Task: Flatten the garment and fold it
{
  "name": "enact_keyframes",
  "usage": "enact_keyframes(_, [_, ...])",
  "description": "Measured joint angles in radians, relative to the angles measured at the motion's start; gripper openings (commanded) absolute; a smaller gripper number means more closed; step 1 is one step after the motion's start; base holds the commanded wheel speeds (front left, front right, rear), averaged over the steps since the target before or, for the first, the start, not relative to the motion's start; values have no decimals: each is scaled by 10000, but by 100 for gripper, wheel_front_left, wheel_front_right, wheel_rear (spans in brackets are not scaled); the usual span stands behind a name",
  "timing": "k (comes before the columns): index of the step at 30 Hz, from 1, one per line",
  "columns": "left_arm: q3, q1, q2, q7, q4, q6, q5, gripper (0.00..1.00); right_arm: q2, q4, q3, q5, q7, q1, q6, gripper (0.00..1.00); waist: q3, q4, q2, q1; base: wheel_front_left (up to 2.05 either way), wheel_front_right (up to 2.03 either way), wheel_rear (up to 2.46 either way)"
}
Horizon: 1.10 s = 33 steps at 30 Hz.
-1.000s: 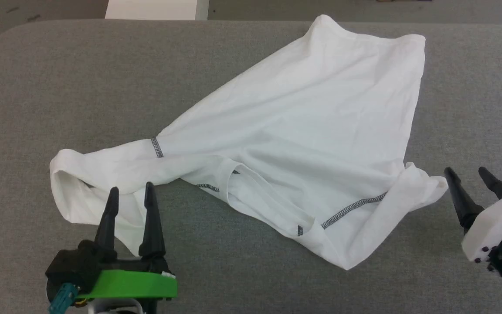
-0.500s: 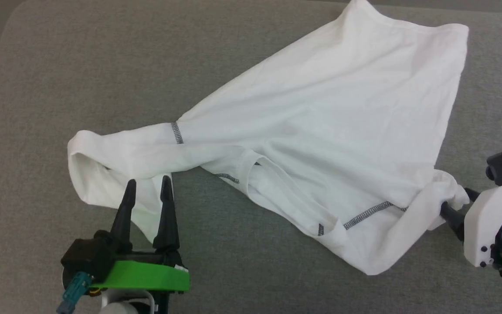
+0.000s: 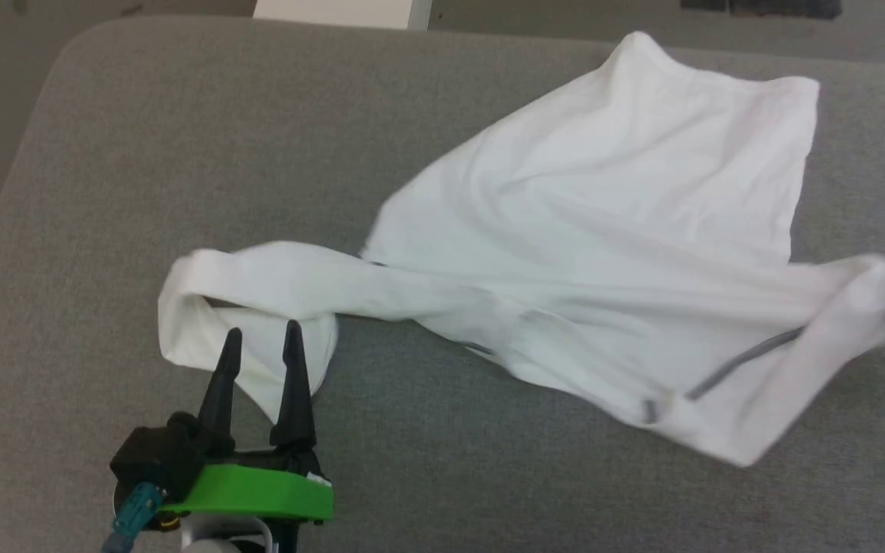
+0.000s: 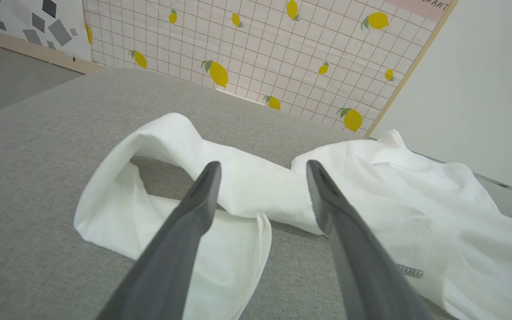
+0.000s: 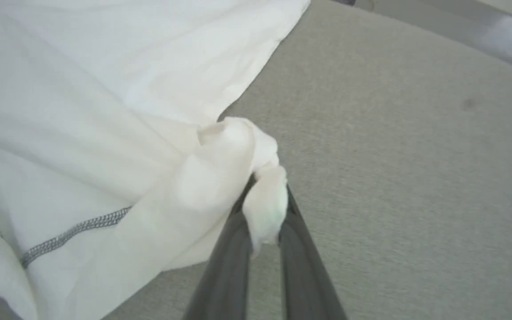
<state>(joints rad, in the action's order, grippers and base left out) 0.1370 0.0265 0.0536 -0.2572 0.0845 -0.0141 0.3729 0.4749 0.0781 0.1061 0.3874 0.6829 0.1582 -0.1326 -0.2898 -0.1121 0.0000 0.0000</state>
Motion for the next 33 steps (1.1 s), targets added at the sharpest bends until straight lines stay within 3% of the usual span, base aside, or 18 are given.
enact_keyframes(3, [10,94,-4,0,-44,-31,138,100,623,546,750,-382,-142,276,0,0,318,148,0,0,0,0,0])
enact_keyframes(8, [17,162,-4,0,-13,-127,240,100,2328,1421,1166,-1755,-621,710,0,0,656,462,0,0,0,0,0])
enact_keyframes(11, [50,169,-6,0,-21,-132,244,100,2648,1360,1009,-2347,-920,678,0,0,683,624,0,0,0,0,0])
enact_keyframes(17, [134,132,-8,0,-75,-130,240,100,1037,-165,909,-2349,-1392,-181,-2,0,412,648,0,0,0,0,0])
enact_keyframes(19, [150,117,-10,0,-121,-127,228,100,715,-757,1003,-2485,-1611,-418,-2,44,333,600,0,0,0,0,0])
enact_keyframes(20, [140,106,-10,0,-136,-117,221,100,546,-1009,1126,-2535,-1707,-466,-2,90,299,571,0,0,0,0,0])
enact_keyframes(21, [117,90,-8,0,-142,-117,215,100,458,-1122,1197,-2650,-1739,-471,-2,100,270,546,0,0,0,0,0])
enact_keyframes(26, [52,81,-8,0,-161,-115,198,100,138,-884,1720,-2694,-2090,-449,-2,100,250,526,0,0,0,0,0])
enact_keyframes(29, [117,93,-8,0,-163,-134,201,100,-15,128,2094,-2633,-2259,-257,0,100,338,539,0,0,0,0,0])
enact_keyframes(30, [169,105,-10,0,-155,-146,221,100,-58,1277,2046,-2522,-2215,47,2,100,402,542,0,0,0,0,0])
enact_keyframes(33, [265,102,-10,0,-153,-146,242,100,-23,2079,1406,-2219,-1847,493,2,100,398,481,0,0,0,0,0])
